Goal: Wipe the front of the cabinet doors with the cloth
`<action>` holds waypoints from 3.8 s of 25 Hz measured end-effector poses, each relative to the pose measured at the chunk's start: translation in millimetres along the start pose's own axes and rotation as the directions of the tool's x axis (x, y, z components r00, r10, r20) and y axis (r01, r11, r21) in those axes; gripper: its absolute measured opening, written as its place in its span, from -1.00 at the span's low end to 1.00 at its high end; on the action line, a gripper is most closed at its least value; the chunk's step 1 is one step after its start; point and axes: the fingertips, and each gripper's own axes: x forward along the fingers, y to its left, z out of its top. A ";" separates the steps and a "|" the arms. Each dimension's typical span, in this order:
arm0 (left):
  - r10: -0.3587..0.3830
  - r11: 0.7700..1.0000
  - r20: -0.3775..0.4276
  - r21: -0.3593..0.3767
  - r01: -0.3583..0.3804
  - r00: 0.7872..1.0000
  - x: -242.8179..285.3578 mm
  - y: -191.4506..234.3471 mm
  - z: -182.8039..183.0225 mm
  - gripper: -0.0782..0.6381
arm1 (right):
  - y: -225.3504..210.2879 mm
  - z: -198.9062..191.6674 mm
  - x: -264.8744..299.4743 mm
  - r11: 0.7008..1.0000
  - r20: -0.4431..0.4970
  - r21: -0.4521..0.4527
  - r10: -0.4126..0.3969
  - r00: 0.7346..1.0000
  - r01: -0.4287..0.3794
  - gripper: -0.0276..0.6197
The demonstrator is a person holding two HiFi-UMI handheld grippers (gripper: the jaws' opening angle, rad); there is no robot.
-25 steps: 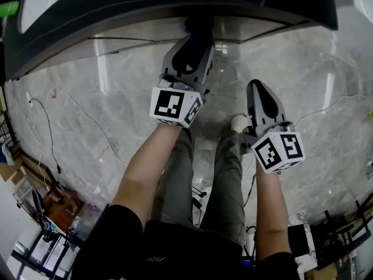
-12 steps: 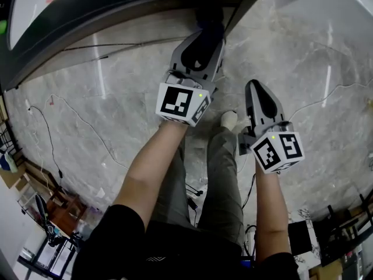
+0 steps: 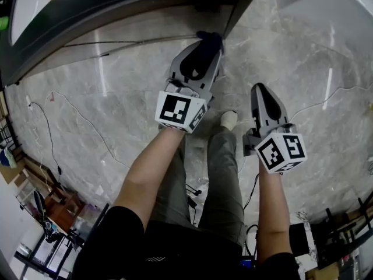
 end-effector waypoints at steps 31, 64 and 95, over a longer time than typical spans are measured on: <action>0.272 0.962 -0.092 0.015 -0.272 0.958 -134.9 247.1 -58.6 -0.42 | 141.9 -103.6 142.0 0.992 -0.169 -0.048 0.103 0.980 -0.113 -0.79; 0.087 0.995 -0.096 0.056 -0.082 0.992 -24.5 136.5 -73.7 -0.41 | 70.8 -78.4 91.3 0.997 -0.088 -0.023 0.070 0.994 -0.073 -0.79; -0.110 0.988 -0.179 0.090 0.127 0.978 29.2 -15.8 -66.4 -0.41 | -15.5 -22.5 -3.8 0.993 0.040 0.114 -0.032 0.999 0.027 -0.79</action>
